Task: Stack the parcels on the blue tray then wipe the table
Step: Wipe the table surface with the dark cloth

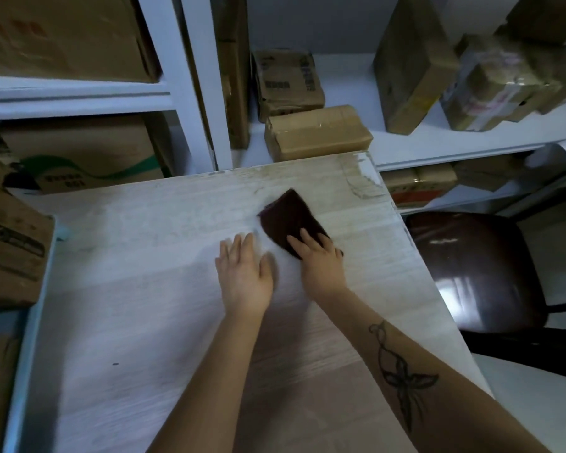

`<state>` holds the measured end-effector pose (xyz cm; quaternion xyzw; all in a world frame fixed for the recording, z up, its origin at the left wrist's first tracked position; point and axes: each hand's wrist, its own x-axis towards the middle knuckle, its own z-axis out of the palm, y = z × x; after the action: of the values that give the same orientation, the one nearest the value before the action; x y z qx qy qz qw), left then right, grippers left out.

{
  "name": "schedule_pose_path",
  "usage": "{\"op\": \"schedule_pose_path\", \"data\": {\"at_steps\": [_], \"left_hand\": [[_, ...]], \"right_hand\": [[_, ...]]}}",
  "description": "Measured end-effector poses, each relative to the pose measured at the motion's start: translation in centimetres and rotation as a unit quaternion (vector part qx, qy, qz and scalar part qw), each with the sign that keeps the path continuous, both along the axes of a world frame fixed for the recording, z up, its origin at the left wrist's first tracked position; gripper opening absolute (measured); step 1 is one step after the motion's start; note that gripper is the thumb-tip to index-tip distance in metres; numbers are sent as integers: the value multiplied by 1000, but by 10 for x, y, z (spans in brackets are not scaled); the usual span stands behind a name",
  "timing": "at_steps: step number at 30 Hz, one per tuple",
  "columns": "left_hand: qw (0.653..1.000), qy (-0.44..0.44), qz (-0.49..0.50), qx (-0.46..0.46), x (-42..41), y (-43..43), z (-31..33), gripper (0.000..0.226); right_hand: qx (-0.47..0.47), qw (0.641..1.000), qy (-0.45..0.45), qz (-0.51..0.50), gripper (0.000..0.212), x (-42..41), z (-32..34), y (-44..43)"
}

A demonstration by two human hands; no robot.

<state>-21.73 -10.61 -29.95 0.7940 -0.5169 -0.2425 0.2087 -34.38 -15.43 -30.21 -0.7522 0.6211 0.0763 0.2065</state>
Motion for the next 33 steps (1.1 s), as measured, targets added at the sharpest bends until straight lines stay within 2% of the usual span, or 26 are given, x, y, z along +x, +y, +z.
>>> {"op": "schedule_pose_path", "data": {"at_steps": [2,4,7,8,11,14,17,19,21,25,27,28,30,31,33], "left_hand": [[999,-6,31,-15,0,0,2,53],[998,-18,50,-21,4,3,2,52],[999,-41,27,3,16,14,0,46],[999,-48,20,9,20,17,-2,44],[997,-58,40,20,36,25,-3,44],[996,-47,75,19,56,36,-2,47],[993,-42,105,40,75,52,0,50],[991,-38,124,43,84,64,2,51],[989,-33,140,32,93,74,1,50],[985,-41,169,18,111,93,-1,47],[981,-36,191,17,120,103,3,46],[979,-32,202,15,124,108,6,46],[977,-34,211,5,133,116,11,46],[977,-41,208,-2,137,119,12,46],[977,-52,205,-21,146,124,14,46]], "right_hand": [[-25,992,-18,124,48,8,-2,32],[-38,979,-49,192,44,8,-5,60],[-49,961,-61,267,48,7,-10,82],[-58,958,-66,273,49,8,-8,80],[-34,959,28,281,54,20,-8,58],[-45,950,56,305,57,34,-14,26],[-3,987,35,159,50,50,-15,10],[9,997,20,69,50,71,-16,17],[18,998,12,51,51,95,-15,35],[12,980,-54,191,53,146,-14,95],[-89,971,-91,202,46,169,-20,137],[-123,959,-82,243,48,179,-18,155],[-74,914,-43,397,50,188,-25,170],[-36,903,-43,425,53,187,-24,159],[-66,925,-38,372,55,173,-24,123]]}}
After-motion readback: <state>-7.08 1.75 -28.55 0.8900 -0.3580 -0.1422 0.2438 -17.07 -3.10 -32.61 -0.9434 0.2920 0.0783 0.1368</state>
